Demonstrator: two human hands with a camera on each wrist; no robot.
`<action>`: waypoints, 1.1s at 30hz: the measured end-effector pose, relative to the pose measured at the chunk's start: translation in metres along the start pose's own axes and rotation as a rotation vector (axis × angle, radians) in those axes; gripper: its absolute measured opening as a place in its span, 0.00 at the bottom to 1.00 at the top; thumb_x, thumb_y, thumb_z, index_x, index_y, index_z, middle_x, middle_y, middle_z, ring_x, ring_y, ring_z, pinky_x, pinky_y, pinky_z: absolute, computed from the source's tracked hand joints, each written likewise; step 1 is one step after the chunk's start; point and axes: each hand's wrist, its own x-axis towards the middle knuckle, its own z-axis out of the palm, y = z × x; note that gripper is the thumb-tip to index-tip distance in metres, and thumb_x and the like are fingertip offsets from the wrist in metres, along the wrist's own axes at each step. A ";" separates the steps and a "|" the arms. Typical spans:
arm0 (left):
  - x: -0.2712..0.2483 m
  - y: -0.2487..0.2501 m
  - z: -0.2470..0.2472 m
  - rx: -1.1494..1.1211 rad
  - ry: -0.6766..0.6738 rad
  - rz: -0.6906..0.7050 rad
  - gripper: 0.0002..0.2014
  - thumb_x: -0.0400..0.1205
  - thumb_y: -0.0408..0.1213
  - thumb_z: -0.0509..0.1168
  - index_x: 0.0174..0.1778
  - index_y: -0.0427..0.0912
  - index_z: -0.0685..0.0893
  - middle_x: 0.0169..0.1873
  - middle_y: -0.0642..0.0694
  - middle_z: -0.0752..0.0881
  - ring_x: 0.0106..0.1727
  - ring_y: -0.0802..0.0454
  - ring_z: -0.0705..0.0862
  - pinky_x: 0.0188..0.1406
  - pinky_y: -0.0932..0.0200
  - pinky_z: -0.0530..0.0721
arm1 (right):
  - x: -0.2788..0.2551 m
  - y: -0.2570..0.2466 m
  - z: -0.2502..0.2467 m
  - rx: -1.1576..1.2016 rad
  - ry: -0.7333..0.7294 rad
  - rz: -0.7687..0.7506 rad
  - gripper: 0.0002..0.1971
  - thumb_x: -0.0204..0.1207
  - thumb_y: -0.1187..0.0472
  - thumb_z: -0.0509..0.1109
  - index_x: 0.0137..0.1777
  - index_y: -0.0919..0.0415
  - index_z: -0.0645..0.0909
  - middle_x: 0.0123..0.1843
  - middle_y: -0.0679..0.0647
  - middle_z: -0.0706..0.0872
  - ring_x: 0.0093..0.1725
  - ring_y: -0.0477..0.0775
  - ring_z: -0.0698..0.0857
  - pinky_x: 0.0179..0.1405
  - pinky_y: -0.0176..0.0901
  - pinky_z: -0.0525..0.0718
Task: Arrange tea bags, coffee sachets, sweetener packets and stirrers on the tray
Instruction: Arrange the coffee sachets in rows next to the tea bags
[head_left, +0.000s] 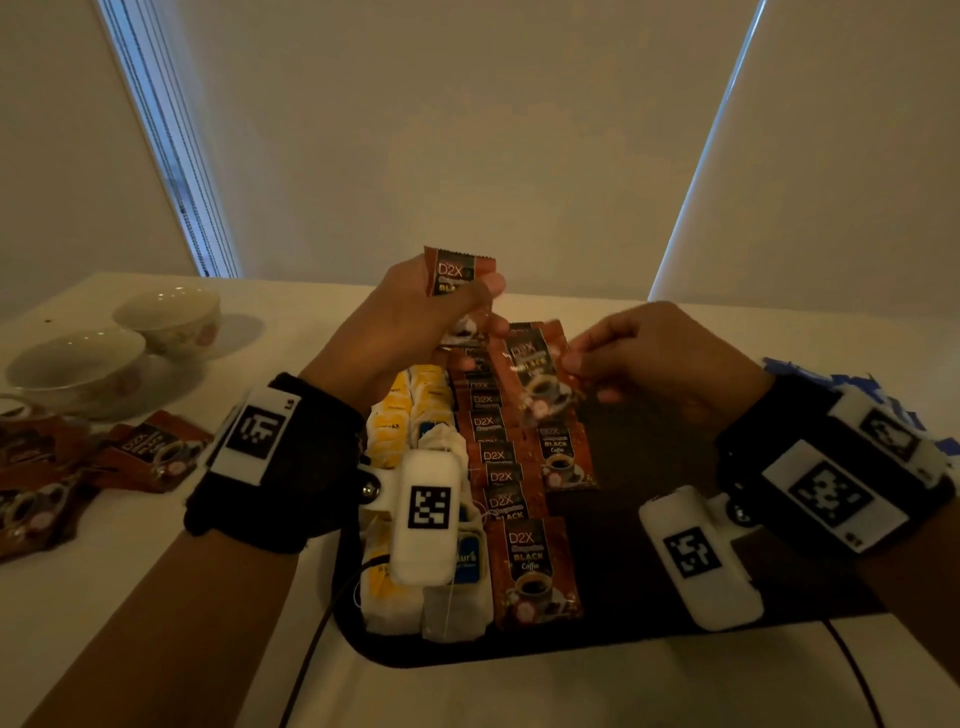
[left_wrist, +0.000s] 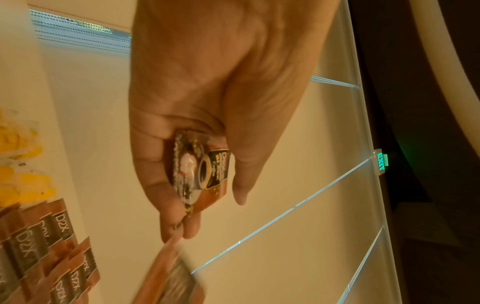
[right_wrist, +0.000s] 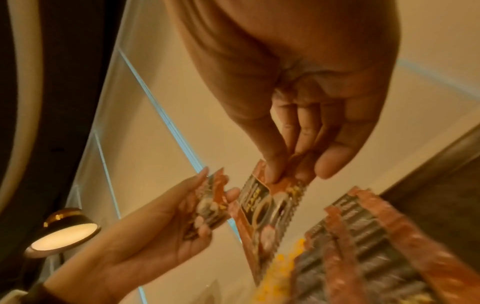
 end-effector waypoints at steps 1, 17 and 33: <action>0.000 0.001 -0.001 -0.013 0.004 -0.006 0.11 0.82 0.46 0.63 0.59 0.49 0.79 0.43 0.45 0.91 0.43 0.52 0.91 0.38 0.58 0.88 | -0.001 0.005 -0.004 -0.059 -0.030 0.072 0.03 0.71 0.69 0.73 0.43 0.64 0.84 0.38 0.53 0.87 0.35 0.47 0.85 0.26 0.29 0.83; 0.003 -0.001 -0.001 -0.041 0.099 -0.063 0.09 0.86 0.35 0.52 0.45 0.49 0.76 0.38 0.47 0.84 0.32 0.57 0.83 0.31 0.63 0.86 | 0.004 0.034 -0.004 -0.453 -0.372 0.451 0.09 0.75 0.69 0.70 0.49 0.57 0.75 0.41 0.53 0.87 0.37 0.48 0.87 0.35 0.41 0.83; 0.004 0.001 0.000 -0.048 0.109 -0.068 0.09 0.86 0.34 0.54 0.44 0.48 0.76 0.37 0.49 0.82 0.30 0.59 0.84 0.34 0.61 0.87 | 0.020 0.025 0.009 -0.566 -0.356 0.435 0.04 0.76 0.67 0.70 0.43 0.60 0.79 0.37 0.53 0.86 0.33 0.46 0.84 0.29 0.35 0.82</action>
